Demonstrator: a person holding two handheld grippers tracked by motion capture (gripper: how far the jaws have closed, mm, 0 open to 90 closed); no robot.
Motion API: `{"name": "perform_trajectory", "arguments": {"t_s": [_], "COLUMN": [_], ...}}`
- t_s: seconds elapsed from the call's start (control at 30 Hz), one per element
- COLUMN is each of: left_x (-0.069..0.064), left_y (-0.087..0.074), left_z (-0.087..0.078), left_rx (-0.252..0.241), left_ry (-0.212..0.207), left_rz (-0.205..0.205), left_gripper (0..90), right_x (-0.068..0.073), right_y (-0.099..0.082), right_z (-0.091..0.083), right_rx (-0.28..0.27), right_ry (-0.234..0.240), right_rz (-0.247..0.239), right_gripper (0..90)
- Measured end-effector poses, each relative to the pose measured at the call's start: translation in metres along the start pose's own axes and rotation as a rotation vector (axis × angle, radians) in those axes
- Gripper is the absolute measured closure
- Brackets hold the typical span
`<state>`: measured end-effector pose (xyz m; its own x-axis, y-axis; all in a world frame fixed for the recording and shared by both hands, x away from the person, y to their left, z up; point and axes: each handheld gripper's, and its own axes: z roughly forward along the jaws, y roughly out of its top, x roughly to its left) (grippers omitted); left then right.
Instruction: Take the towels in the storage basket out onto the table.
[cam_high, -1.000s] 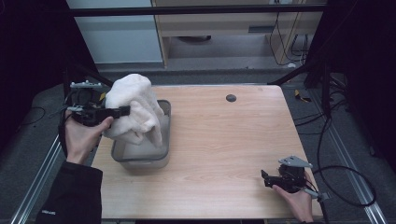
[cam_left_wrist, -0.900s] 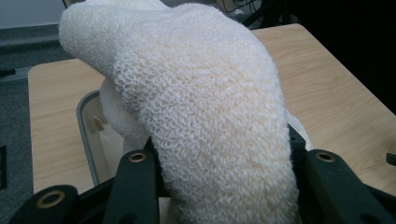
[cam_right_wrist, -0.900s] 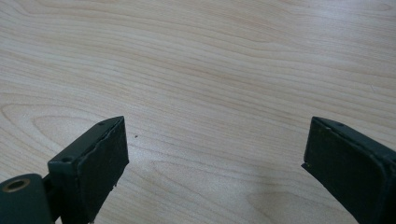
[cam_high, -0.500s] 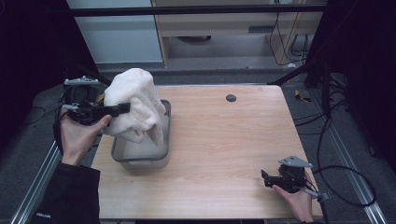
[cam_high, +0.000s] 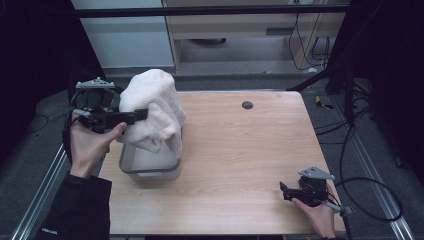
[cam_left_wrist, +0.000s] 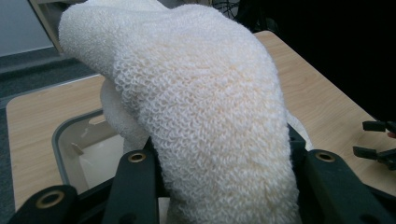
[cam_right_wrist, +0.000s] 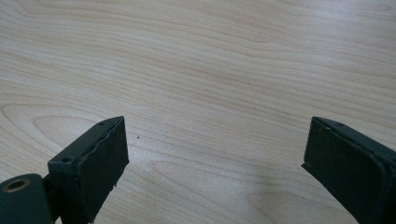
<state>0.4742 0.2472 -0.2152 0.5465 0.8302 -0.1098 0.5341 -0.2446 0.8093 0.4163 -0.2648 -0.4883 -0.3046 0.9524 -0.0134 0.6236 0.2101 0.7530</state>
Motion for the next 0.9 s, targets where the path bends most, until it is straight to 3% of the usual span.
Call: {"name": "perform_trajectory", "arguments": {"t_s": [0.9], "left_x": [-0.06], "left_y": [0.021], "left_z": [0.037], "left_rx": [0.062], "left_ry": [-0.096], "left_rz": [0.123], "left_gripper": [54.2], "right_x": [-0.001], "right_y": [0.0], "right_z": [-0.002], "right_rx": [-0.005], "right_ry": [0.002], "right_rz": [0.006], "right_gripper": [6.4]}}
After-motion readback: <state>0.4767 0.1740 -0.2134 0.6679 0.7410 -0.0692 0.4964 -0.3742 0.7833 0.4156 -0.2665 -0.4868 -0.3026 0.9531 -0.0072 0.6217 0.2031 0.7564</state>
